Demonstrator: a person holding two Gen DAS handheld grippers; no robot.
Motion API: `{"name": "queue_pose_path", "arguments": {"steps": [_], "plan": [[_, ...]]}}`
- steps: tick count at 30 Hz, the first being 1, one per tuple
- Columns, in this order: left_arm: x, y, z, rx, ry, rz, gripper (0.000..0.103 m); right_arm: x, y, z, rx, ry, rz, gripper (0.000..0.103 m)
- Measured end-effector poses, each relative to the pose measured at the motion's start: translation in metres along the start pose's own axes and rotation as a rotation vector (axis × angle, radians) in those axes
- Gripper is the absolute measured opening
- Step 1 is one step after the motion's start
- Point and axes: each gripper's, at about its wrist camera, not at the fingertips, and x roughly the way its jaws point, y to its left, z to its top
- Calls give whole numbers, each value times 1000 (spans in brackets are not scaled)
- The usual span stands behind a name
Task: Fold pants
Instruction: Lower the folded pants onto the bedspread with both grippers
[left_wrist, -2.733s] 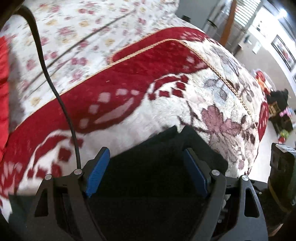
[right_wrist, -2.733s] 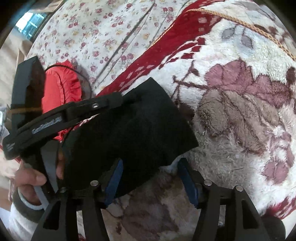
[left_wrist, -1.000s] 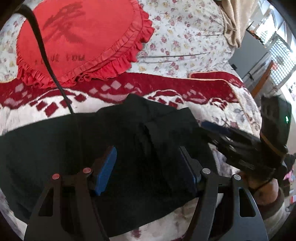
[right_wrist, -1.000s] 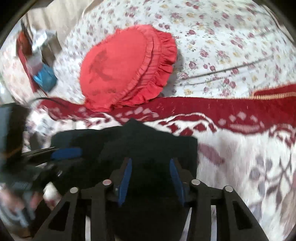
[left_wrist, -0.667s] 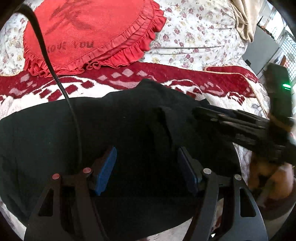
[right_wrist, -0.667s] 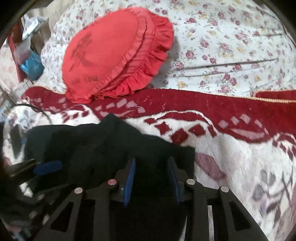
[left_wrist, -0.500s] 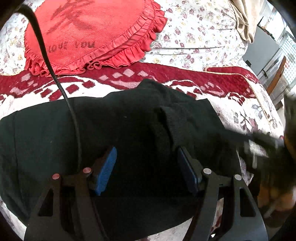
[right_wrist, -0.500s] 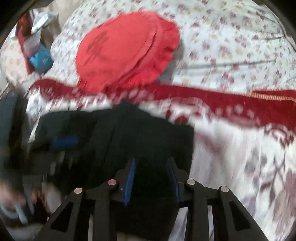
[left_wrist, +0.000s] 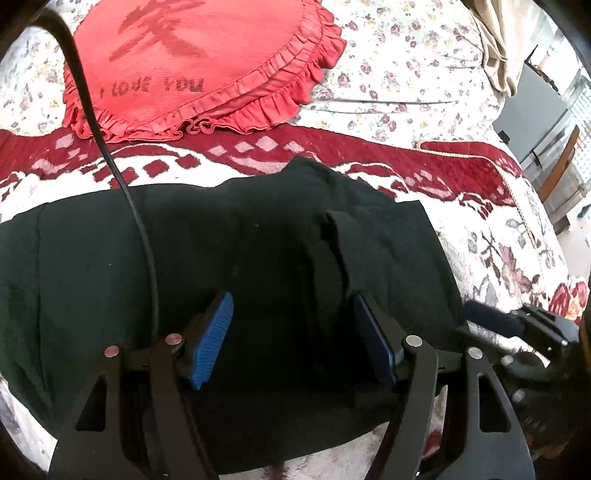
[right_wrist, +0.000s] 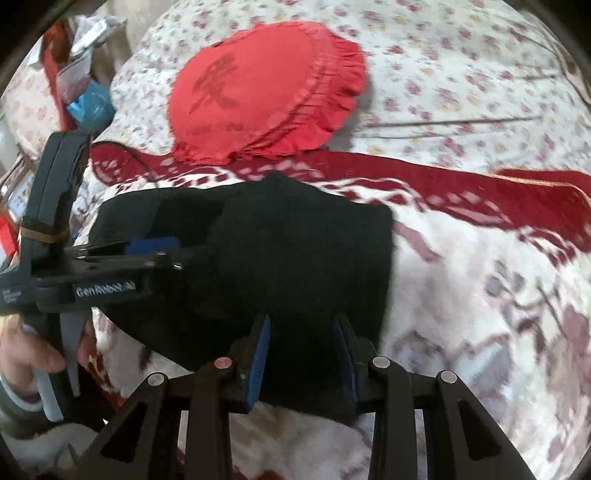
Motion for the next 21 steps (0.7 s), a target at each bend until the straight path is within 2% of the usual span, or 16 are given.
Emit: {"name": "queue_pose_path", "arguments": {"steps": [4, 9, 17, 19, 21], "plan": [[-9, 1, -1, 5, -24, 25, 68, 19, 18, -8, 5, 45, 27, 33], [-31, 11, -3, -16, -103, 85, 68, 6, 18, -1, 34, 19, 42, 35], [-64, 22, -7, -11, -176, 153, 68, -2, 28, 20, 19, -34, 11, 41], [-71, 24, -9, -10, -189, 172, 68, 5, 32, 23, 9, -30, -19, 41], [-77, 28, -11, -9, -206, 194, 68, 15, 35, 22, 8, -8, -12, 41]]}}
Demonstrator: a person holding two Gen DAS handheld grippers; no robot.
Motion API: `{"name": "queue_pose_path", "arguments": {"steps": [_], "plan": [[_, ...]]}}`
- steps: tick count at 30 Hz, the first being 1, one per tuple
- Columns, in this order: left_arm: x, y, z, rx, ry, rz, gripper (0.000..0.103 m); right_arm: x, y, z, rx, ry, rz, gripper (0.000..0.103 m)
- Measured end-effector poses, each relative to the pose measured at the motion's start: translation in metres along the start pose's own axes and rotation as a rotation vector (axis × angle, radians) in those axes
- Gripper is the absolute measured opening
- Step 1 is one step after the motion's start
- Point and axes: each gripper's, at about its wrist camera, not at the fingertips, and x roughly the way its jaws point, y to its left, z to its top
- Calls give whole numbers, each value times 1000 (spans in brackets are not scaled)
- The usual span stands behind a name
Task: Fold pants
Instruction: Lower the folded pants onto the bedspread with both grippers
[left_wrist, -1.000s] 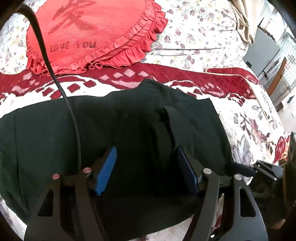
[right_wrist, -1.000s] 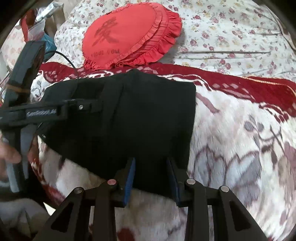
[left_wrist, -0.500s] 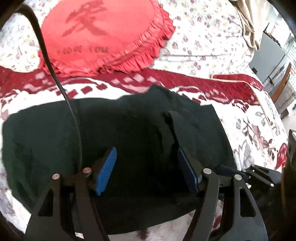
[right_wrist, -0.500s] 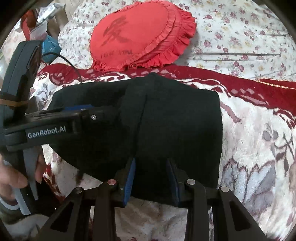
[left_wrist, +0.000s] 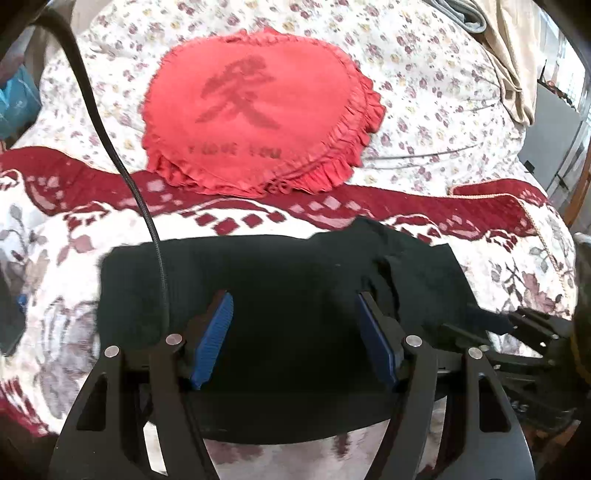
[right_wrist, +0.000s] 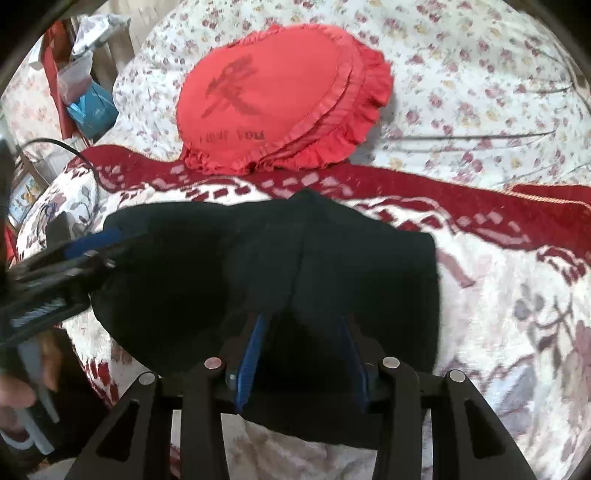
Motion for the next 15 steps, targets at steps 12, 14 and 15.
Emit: {"name": "queue_pose_path", "arguments": {"steps": [12, 14, 15], "plan": [[-2, 25, -8, -82, 11, 14, 68, 2, 21, 6, -85, -26, -53, 46], [0, 28, -10, -107, 20, 3, 68, 3, 21, 7, -87, -17, -46, 46], [0, 29, -11, -115, 26, -1, 68, 4, 21, 7, -87, -16, -46, 46]]}}
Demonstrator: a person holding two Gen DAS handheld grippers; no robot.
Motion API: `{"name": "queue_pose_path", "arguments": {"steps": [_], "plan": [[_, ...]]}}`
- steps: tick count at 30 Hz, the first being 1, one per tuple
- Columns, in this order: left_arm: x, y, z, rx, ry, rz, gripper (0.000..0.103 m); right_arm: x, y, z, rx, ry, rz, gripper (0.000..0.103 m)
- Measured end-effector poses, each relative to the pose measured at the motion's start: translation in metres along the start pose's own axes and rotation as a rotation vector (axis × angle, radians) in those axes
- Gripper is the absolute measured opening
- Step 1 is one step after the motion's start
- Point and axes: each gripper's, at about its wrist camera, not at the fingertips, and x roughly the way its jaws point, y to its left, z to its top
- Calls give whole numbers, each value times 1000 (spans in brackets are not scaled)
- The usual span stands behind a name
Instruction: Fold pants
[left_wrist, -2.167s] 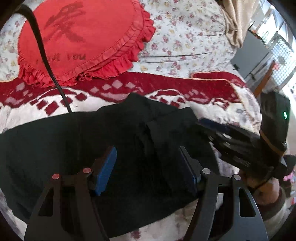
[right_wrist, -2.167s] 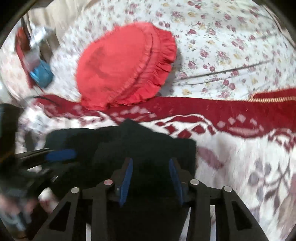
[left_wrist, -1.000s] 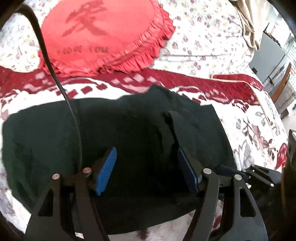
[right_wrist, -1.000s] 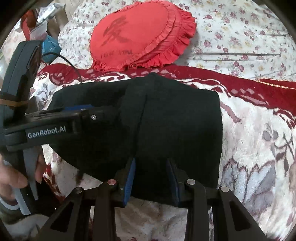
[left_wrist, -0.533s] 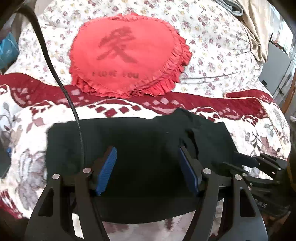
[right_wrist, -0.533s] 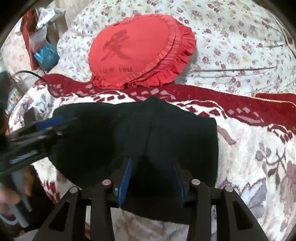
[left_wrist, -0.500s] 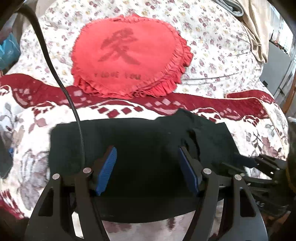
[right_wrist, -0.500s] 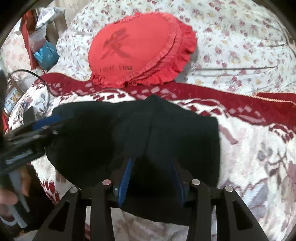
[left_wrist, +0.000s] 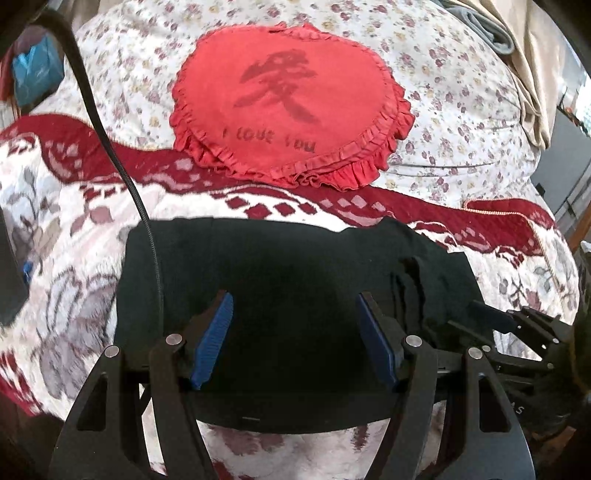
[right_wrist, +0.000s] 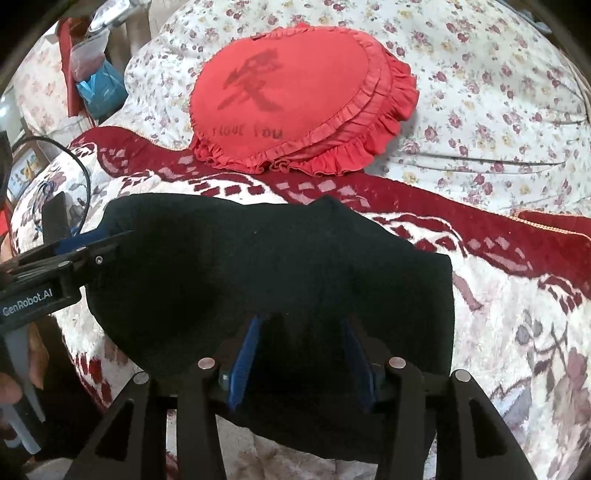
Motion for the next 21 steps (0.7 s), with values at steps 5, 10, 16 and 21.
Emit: {"name": "queue_pose_path", "arguments": {"steps": [5, 10, 16, 21], "plan": [[-3, 5, -3, -8, 2, 9, 68, 7, 0, 2, 16, 2, 6, 46], [-3, 12, -7, -20, 16, 19, 68, 21, 3, -1, 22, 27, 20, 47], [-7, 27, -12, -47, 14, 60, 68, 24, 11, 4, 2, 36, 48, 48], [-9, 38, -12, -73, 11, 65, 68, 24, 17, 10, -9, 26, 46, 50]]}}
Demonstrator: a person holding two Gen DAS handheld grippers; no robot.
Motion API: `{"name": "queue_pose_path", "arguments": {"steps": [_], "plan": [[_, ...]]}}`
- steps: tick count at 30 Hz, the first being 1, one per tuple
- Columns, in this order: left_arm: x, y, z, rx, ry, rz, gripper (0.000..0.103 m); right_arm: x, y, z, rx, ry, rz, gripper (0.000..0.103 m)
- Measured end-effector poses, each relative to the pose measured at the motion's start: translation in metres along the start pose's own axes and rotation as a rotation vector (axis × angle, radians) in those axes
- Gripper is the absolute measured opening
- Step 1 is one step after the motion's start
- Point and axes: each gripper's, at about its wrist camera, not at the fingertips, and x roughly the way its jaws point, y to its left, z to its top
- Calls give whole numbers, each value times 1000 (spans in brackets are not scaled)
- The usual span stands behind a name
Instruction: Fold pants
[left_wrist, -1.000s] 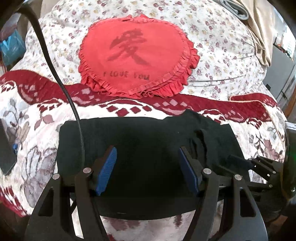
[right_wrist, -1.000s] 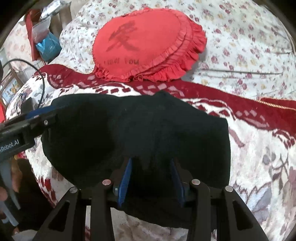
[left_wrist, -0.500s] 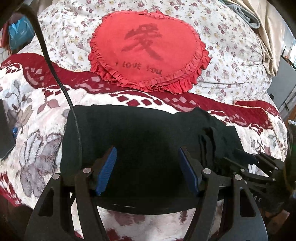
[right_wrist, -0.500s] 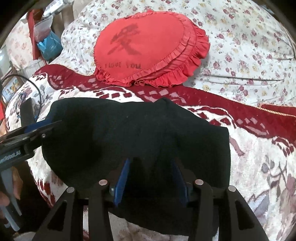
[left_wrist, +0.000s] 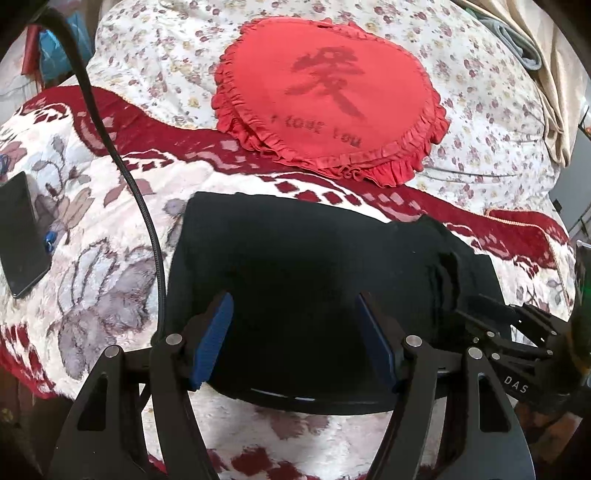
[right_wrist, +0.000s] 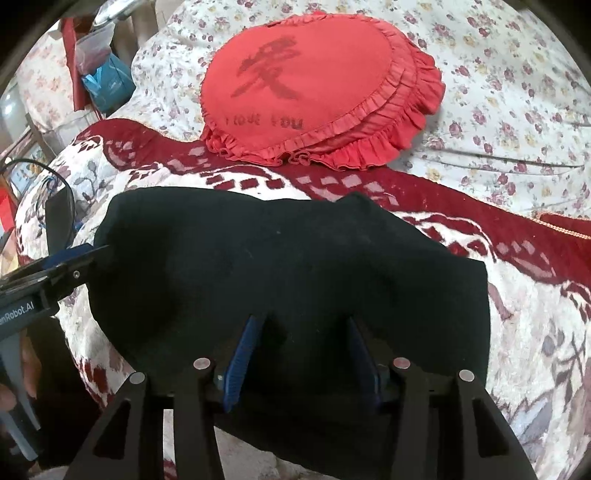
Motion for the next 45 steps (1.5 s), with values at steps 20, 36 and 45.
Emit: {"name": "queue_pose_path", "arguments": {"steps": [20, 36, 45], "plan": [[5, 29, -7, -66, 32, 17, 76, 15, 29, 41, -34, -17, 162, 56], [-10, 76, -36, -322, 35, -41, 81, 77, 109, 114, -220, 8, 374, 60], [8, 74, -48, -395, 55, -54, 89, 118, 136, 129, -269, 77, 421, 64]]}}
